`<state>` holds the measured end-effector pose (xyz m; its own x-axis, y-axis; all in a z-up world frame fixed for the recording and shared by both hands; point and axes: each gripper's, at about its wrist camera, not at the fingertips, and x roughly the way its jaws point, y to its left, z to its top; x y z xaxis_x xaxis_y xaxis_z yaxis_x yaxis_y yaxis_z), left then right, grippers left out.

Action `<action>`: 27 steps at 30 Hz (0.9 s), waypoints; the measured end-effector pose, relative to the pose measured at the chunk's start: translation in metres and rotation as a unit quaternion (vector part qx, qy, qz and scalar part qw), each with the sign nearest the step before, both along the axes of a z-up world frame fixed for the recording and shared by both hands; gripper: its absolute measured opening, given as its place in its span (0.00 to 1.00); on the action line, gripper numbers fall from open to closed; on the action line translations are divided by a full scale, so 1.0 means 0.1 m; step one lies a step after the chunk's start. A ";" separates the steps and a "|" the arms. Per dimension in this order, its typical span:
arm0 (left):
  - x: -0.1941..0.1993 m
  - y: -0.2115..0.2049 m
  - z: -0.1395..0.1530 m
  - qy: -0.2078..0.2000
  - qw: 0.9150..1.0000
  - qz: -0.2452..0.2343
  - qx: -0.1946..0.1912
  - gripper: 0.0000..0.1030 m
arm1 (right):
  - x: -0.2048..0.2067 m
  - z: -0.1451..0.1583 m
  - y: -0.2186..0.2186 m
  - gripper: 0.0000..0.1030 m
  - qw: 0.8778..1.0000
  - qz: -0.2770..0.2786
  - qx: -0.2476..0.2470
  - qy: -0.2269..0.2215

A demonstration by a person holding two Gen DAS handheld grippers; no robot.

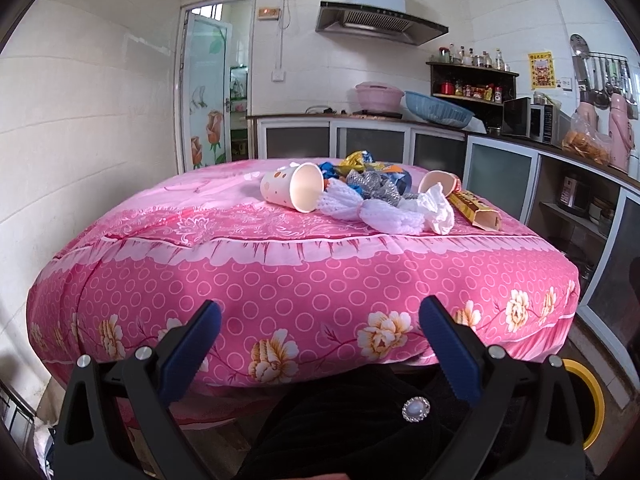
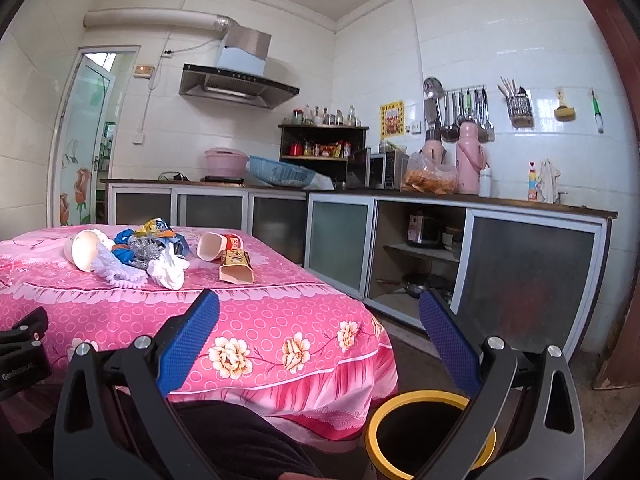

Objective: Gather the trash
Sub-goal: 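Grasp the white foam mesh sleeve with the left tool while the right tool grasps the yellow snack box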

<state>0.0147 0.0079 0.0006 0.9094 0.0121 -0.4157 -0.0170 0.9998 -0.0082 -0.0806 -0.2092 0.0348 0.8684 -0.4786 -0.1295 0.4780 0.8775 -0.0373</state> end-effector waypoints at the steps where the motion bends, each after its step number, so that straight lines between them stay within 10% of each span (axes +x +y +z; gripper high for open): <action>1: 0.07 -0.01 0.01 0.010 1.000 -0.001 0.000 0.93 | 0.07 0.01 -0.03 0.93 1.000 -0.001 0.000 0.012; 8: 0.65 0.18 0.19 0.061 0.998 -0.026 0.004 0.93 | 0.70 0.22 -0.28 0.93 0.995 0.046 -0.017 0.085; 16: 1.49 0.55 0.43 0.139 0.981 -0.090 -0.103 0.93 | 1.69 0.35 -0.71 0.93 0.973 0.113 0.056 0.195; 23: 1.90 0.28 0.38 0.189 0.973 -0.126 -0.043 0.93 | 2.52 0.38 -0.78 0.93 0.946 0.174 0.071 0.263; 27: 2.11 0.12 0.40 0.228 0.955 -0.176 -0.072 0.93 | 2.91 0.45 -0.74 0.93 0.934 0.192 0.074 0.292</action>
